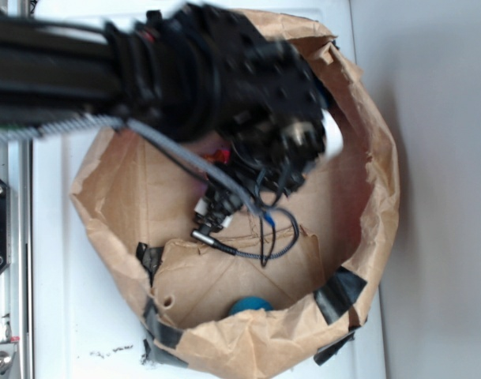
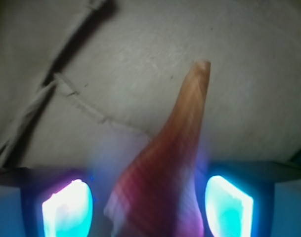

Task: Grab the shell.

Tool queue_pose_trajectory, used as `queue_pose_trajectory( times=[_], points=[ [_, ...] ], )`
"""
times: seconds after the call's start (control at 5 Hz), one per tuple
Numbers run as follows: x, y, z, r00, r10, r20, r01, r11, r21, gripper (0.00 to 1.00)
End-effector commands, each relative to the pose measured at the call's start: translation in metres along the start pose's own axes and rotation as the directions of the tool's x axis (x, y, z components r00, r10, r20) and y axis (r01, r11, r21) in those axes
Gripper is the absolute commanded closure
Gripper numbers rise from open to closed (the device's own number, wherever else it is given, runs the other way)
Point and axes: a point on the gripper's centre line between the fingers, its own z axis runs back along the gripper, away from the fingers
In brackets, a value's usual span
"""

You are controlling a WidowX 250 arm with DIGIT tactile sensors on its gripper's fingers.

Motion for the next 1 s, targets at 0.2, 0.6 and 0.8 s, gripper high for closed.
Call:
queue_pose_trajectory(
  times=[0.2, 0.6, 0.8],
  points=[
    [0.003, 0.000, 0.006, 0.999, 0.012, 0.035, -0.014, 0.998, 0.057, 1.00],
    [0.001, -0.025, 0.086, 0.965, -0.152, 0.212, 0.129, 0.985, 0.116, 1.00],
    [-0.005, -0.019, 0.137, 0.957, -0.135, 0.258, 0.115, 0.989, 0.091, 1.00]
  ],
)
